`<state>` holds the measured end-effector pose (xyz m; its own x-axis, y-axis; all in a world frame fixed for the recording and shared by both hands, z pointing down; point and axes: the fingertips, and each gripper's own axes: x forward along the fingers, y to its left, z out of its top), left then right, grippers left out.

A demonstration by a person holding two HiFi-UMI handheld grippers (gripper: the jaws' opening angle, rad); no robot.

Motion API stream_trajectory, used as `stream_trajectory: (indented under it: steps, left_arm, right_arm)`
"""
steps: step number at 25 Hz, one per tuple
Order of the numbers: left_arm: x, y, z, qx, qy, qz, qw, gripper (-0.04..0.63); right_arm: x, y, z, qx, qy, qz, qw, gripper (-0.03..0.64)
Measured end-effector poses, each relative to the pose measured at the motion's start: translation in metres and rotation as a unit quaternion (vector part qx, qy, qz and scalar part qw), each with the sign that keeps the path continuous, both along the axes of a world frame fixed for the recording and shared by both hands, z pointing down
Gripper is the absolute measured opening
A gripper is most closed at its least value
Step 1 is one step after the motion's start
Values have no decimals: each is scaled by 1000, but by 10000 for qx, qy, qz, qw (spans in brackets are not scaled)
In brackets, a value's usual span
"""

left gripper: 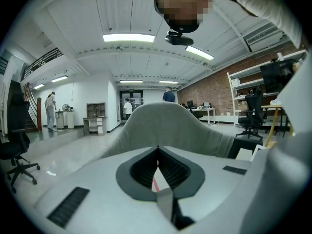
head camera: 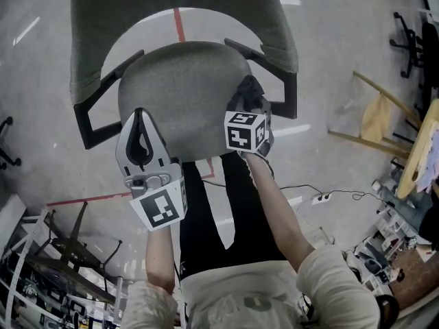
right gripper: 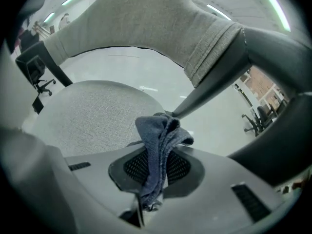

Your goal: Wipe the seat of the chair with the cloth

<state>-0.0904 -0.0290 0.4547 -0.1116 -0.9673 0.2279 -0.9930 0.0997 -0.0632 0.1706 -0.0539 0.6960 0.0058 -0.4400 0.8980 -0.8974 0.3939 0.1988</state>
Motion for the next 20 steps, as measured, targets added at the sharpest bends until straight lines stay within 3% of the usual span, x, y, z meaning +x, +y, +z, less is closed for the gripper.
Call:
stream_trajectory:
  steps: [9, 15, 20]
  left_arm:
    - [-11, 2, 4, -64, 166, -107, 9998, 15]
    - [-32, 9, 1, -66, 115, -249, 9996, 15]
    - [-44, 15, -1, -13, 79, -396, 9992, 15]
  right_arm:
    - [-5, -5, -20, 65, -440, 82, 9990, 57]
    - [-44, -34, -93, 813, -1199, -51, 9894, 57]
    - [-83, -65, -179, 1632, -1953, -229, 9668, 57]
